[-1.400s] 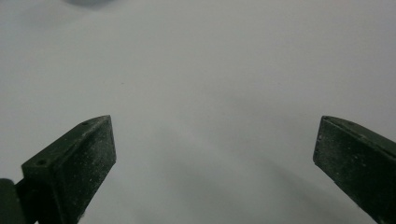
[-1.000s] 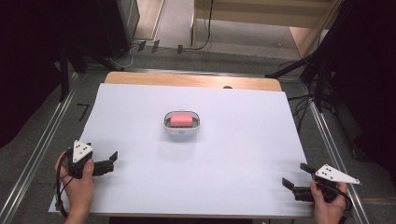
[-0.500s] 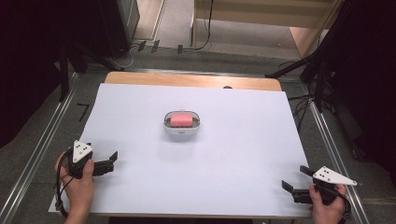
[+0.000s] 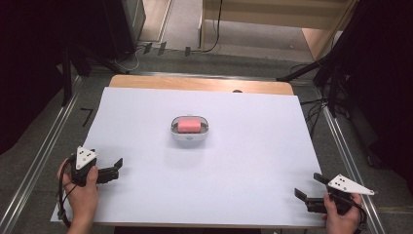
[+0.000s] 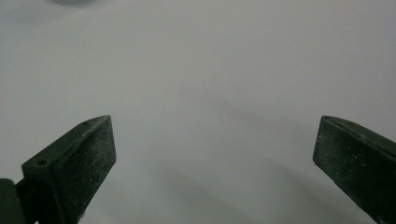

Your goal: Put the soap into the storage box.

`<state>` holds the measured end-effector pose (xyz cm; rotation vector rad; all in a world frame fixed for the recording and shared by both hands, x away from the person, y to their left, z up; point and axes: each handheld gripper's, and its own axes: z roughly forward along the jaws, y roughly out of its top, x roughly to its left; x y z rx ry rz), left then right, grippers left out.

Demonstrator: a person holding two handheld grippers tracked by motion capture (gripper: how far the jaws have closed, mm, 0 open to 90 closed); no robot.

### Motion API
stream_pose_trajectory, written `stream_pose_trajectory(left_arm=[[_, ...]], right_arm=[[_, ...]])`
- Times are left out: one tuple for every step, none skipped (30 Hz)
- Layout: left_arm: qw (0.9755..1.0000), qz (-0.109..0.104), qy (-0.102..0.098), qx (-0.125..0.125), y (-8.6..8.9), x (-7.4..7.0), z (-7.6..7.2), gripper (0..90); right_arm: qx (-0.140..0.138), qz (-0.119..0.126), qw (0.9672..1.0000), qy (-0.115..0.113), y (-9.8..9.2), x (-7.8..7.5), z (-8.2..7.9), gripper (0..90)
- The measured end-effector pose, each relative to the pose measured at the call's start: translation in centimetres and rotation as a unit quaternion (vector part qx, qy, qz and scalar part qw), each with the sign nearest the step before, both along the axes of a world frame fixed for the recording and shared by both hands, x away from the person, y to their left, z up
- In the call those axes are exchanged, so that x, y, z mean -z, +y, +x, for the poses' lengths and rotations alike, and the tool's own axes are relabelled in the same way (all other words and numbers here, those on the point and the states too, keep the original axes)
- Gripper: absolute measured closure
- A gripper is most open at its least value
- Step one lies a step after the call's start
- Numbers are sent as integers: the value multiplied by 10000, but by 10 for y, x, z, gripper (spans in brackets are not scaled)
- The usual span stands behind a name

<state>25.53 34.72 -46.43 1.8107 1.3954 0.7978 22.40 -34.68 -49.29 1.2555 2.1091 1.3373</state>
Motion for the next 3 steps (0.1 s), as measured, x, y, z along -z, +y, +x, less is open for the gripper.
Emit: stream_pose_trajectory(left_arm=[[10000, -3, -6, 3, 0, 0, 0, 1], [10000, -4, -3, 7, 0, 0, 0, 0], [10000, 0, 8, 1, 0, 0, 1, 1]], right_arm=[[17, 29, 10000, 9, 0, 0, 0, 0], [23, 51, 10000, 15, 0, 0, 0, 0], [9, 70, 10000, -4, -1, 0, 0, 0]])
